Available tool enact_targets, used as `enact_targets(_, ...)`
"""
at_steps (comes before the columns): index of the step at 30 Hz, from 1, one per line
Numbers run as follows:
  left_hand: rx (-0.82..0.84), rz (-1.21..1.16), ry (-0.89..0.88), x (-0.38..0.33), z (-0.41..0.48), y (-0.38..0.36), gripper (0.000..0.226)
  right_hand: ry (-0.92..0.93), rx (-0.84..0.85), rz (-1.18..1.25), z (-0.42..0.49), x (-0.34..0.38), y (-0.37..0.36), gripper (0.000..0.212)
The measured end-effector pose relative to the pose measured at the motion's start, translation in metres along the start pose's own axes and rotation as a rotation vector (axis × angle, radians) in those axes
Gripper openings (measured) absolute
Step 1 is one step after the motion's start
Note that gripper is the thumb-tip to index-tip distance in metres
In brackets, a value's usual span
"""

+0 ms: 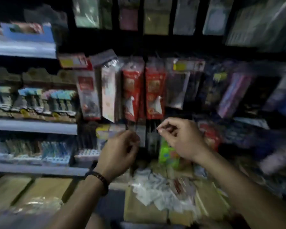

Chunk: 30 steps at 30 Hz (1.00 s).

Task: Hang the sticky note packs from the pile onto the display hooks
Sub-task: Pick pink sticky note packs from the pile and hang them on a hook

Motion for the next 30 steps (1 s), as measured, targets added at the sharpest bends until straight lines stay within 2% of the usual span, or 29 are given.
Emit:
enact_targets(1, 0.092, 0.002, 0.011, 0.007, -0.011, -0.036, 0.002, -0.072, 0.036, -0.001, -0.019, -0.030, -0.011, 0.009)
enact_targets(4, 0.336, 0.013, 0.083, 0.030, -0.044, -0.131, 0.012, -0.293, 0.127, -0.017, -0.077, -0.121, -0.040, 0.011)
enact_targets(10, 0.692, 0.047, 0.149, 0.062, -0.081, -0.270, 0.018, -0.679, 0.224, -0.038, -0.179, -0.280, -0.093, 0.020)
enact_targets(12, 0.766, 0.049, 0.172, 0.071, -0.083, -0.305, 0.019, -0.790, 0.263, -0.030, -0.204, -0.330, -0.118, 0.024)
enact_targets(14, 0.816, 0.023, 0.185, 0.079, -0.084, -0.337, 0.019, -0.891, 0.329, -0.054, -0.220, -0.373, -0.139, 0.008)
enact_targets(18, 0.880, -0.031, 0.217, 0.091, -0.086, -0.391, 0.016, -0.919, 0.425, -0.169, -0.219, -0.451, -0.173, 0.025)
enact_targets(20, 0.918, -0.065, 0.223, 0.096, -0.084, -0.412, 0.021, -0.931, 0.401, -0.200, -0.222, -0.512, -0.195, 0.032)
enact_targets(22, 0.941, -0.135, 0.267, 0.105, -0.084, -0.427, 0.028, -0.927, 0.383, -0.188, -0.230, -0.584, -0.227, 0.051)
enact_targets(23, 0.935, -0.169, 0.310, 0.115, -0.086, -0.434, 0.025, -0.944, 0.356, -0.176, -0.234, -0.616, -0.242, 0.063)
enact_targets(25, 0.938, -0.181, 0.374, 0.133, -0.090, -0.441, 0.013, -1.018, 0.303, -0.122, -0.235, -0.640, -0.256, 0.078)
enact_targets(27, 0.954, -0.111, 0.384, 0.144, -0.094, -0.447, 0.032, -1.087, 0.251, -0.062, -0.215, -0.605, -0.243, 0.084)
enact_targets(28, 0.967, -0.089, 0.394, 0.147, -0.095, -0.449, 0.034, -1.101, 0.209, -0.032, -0.195, -0.567, -0.225, 0.078)
enact_targets(30, 0.958, -0.115, 0.416, 0.149, -0.094, -0.457, 0.031, -1.146, 0.074, 0.042, -0.181, -0.541, -0.209, 0.056)
Point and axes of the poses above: each hand's wrist, its own z-axis towards the middle knuckle, its own y-axis out of the back of the hand, x = y × z, the point moved 8 cm from there along z, towards the middle knuckle, and after that the axes turned 8 degrees about x, right-handed, at the moved point
